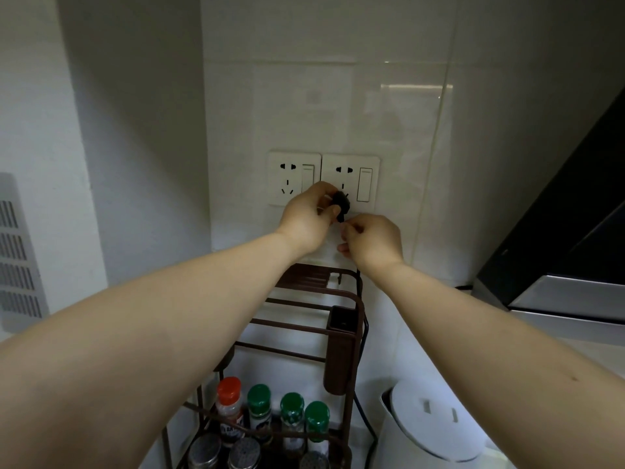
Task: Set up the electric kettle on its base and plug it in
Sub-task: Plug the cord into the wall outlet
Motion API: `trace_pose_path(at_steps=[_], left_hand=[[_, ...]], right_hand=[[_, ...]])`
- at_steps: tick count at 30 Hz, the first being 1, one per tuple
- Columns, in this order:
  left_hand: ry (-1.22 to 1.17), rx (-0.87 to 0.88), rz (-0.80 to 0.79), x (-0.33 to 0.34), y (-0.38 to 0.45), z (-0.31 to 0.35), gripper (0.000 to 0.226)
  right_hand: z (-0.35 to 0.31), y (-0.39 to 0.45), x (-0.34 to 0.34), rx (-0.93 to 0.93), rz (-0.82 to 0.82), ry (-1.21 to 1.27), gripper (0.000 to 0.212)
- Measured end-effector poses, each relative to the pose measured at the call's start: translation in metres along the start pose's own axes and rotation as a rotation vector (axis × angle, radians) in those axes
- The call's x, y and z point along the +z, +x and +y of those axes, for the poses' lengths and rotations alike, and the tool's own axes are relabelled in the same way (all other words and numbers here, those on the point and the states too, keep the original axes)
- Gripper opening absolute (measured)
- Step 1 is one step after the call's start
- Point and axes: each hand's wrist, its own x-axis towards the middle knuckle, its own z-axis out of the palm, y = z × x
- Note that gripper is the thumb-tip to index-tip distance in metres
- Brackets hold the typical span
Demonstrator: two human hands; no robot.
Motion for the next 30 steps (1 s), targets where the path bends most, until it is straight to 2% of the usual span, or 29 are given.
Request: trace_pose_path(at_steps=[4,10,18,23,30], left_hand=[[0.099,0.057,0.018,0.003,0.003,0.0,0.031],[0.11,0.062,0.036,0.003,0.004,0.002,0.03],[-0.099,-0.099,0.052,0.004,0.003,0.009,0.021],[-0.196,-0.189,0.069,0.005,0.002,0.013,0.01],[-0.021,-0.127,0.011,-0.003,0.006,0.019,0.023]], right_hand=[[-0.001,0.001,-0.002,0.001,0.018,-0.005,0.023],[-0.003,0.001,-0.002,-0.005,0.029,-0.014,0.03],[-0.006,0.003,-0.007,0.043,0.026,0.002,0.023],[-0.016,0.002,-0.013,0.096,-0.031,0.0,0.019],[-0.019,0.001,-0.01,0.128,-0.027,0.065,0.018]])
